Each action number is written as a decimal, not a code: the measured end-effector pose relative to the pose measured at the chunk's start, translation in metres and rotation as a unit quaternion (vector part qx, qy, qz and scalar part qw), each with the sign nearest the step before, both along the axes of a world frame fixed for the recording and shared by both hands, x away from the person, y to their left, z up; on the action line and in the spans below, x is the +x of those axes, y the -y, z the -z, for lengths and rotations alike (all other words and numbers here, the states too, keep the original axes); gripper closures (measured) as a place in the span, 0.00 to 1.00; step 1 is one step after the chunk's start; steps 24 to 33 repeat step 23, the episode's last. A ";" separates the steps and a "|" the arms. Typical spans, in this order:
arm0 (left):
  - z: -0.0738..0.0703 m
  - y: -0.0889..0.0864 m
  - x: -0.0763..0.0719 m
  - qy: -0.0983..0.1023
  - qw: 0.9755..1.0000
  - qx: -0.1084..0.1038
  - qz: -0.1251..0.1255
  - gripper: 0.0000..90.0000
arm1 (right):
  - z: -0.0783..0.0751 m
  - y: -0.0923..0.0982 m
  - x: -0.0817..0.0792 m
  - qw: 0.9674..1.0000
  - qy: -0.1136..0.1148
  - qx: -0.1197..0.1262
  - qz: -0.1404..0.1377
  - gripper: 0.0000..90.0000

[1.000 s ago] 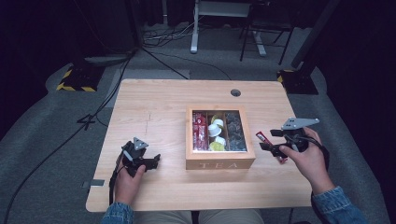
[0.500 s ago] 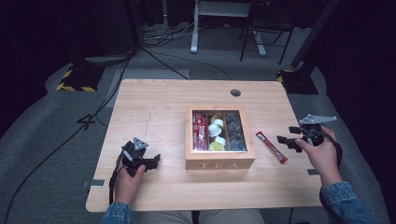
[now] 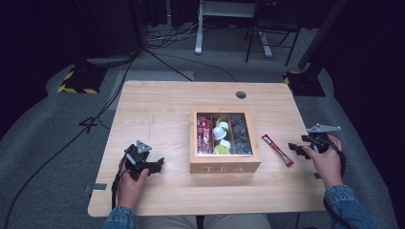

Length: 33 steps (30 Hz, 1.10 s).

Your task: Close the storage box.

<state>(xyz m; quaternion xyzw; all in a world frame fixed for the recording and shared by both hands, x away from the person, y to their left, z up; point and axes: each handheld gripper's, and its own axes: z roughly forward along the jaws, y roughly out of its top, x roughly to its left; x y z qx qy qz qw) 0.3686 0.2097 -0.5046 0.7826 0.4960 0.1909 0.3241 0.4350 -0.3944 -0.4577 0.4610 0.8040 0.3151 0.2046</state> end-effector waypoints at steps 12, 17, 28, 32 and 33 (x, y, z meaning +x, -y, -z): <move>0.000 0.000 0.000 -0.001 1.000 0.000 0.000 0.17 | 0.035 0.012 0.001 0.999 0.000 0.023 0.038 0.30; 0.000 0.000 0.000 -0.004 1.000 -0.001 0.000 0.17 | 0.042 0.009 0.000 0.999 0.008 0.025 0.043 0.25; 0.000 0.000 0.000 -0.003 1.000 0.000 -0.001 0.17 | 0.043 0.010 -0.002 0.998 0.007 0.019 0.058 0.18; 0.000 0.000 0.000 -0.003 1.000 0.000 -0.001 0.17 | 0.043 0.010 -0.002 0.998 0.007 0.019 0.058 0.18; 0.000 0.000 0.000 -0.003 1.000 0.000 -0.001 0.17 | 0.043 0.010 -0.002 0.998 0.007 0.019 0.058 0.18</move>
